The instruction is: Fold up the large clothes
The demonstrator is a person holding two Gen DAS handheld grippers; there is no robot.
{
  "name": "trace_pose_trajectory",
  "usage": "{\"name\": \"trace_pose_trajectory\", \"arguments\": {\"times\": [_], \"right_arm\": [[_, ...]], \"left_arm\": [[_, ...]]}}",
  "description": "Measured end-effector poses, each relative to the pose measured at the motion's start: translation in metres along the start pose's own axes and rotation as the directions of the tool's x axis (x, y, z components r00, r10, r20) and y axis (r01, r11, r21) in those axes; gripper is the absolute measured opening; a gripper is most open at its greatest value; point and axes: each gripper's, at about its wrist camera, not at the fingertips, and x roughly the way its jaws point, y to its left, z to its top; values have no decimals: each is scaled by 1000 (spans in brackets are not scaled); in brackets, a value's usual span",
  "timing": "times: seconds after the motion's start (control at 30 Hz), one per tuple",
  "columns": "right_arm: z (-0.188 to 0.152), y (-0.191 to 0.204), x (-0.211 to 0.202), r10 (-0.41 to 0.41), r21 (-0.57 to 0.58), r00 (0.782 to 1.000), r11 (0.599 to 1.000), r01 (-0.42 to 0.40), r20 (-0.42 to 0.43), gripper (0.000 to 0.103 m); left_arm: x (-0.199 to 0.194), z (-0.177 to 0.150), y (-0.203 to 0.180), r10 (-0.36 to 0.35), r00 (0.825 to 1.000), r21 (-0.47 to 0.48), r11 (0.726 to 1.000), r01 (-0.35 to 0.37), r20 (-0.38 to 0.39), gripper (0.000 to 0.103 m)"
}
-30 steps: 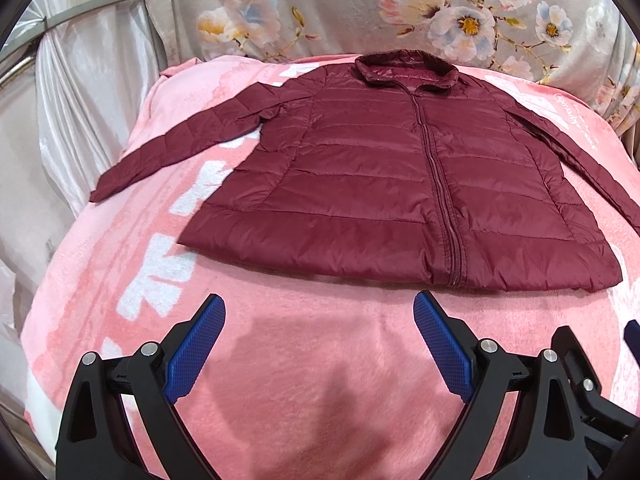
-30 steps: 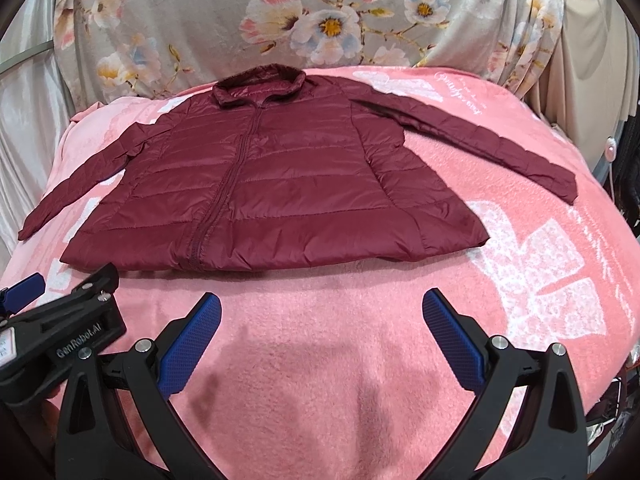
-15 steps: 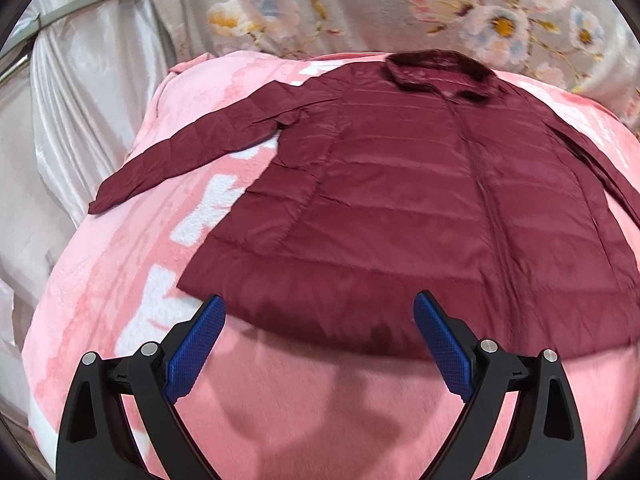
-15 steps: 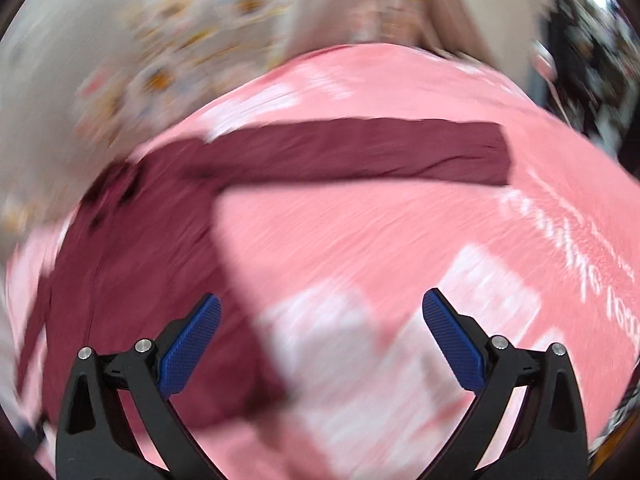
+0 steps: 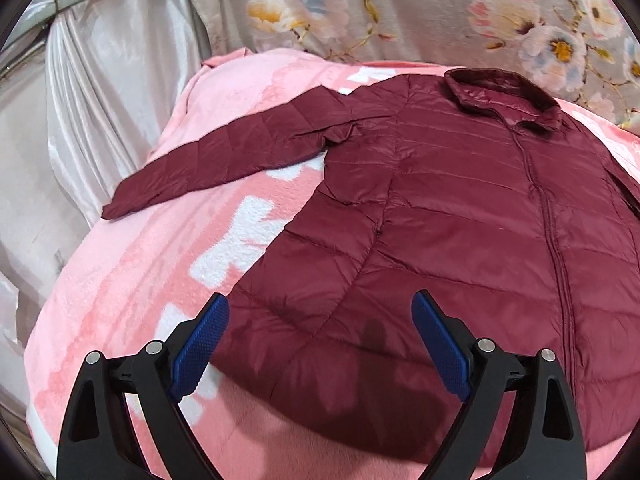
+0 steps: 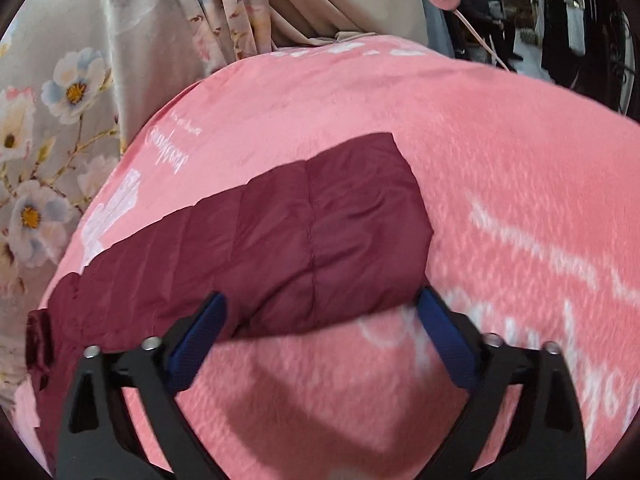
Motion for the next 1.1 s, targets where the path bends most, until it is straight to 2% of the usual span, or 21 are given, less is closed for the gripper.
{"name": "trace_pose_trajectory", "arguments": {"times": [0.03,0.07,0.1,0.2,0.27,0.33,0.37,0.43,0.5,0.53,0.6,0.7,0.8,0.87,0.97,1.03,1.07,1.1], "right_arm": [[7,4,4,3,4,1000,1000,-3,9,54],[11,3,6,20,8,1000,1000,-20,6,43],[17,10,9,44,18,999,999,-44,-5,21],[28,44,-7,81,-27,996,996,-80,46,9],[29,83,-25,139,-107,987,986,-130,83,8],[21,135,-55,252,-226,962,948,-225,102,8],[12,165,-72,316,-294,944,915,-276,96,7],[-11,217,-101,423,-408,904,838,-363,64,7],[-49,274,-131,527,-525,850,721,-452,-8,7],[-65,293,-140,556,-558,830,678,-479,-39,7],[-109,337,-158,616,-615,775,560,-555,-139,7],[-172,386,-169,640,-654,723,434,-620,-261,7],[-232,416,-171,632,-663,682,337,-669,-367,8],[-267,428,-168,613,-663,671,299,-686,-418,9],[-308,449,-157,576,-666,668,265,-697,-470,12],[-325,449,-155,568,-644,647,247,-724,-509,27],[-329,448,-155,572,-620,625,240,-747,-532,32],[-328,447,-160,588,-599,602,233,-766,-540,45]], "left_arm": [[5,3,1,-6,1000,-3,1000,5,-18,90],[8,4,2,-4,1000,-4,1000,4,-26,90],[13,6,3,4,999,-7,1000,-4,-33,90],[21,10,4,21,999,-13,1000,-22,-40,90],[25,13,6,34,999,-19,999,-35,-40,90],[29,15,7,39,999,-22,999,-40,-38,90],[30,16,8,38,999,-22,999,-39,-38,90],[33,19,9,31,999,-25,999,-32,-41,90],[34,21,11,21,999,-27,999,-22,-41,90],[35,22,13,17,999,-28,999,-18,-40,90],[36,24,16,12,999,-32,999,-13,-40,91],[39,26,24,0,999,-46,999,-3,-47,91],[45,29,34,-12,999,-66,998,9,-53,91],[48,31,41,-14,998,-77,997,10,-53,91],[53,35,50,-34,998,-102,994,28,-53,91],[56,39,55,-55,997,-123,991,48,-54,91],[58,42,56,-74,996,-139,988,66,-55,91],[60,45,57,-96,994,-154,984,86,-59,91]]}}
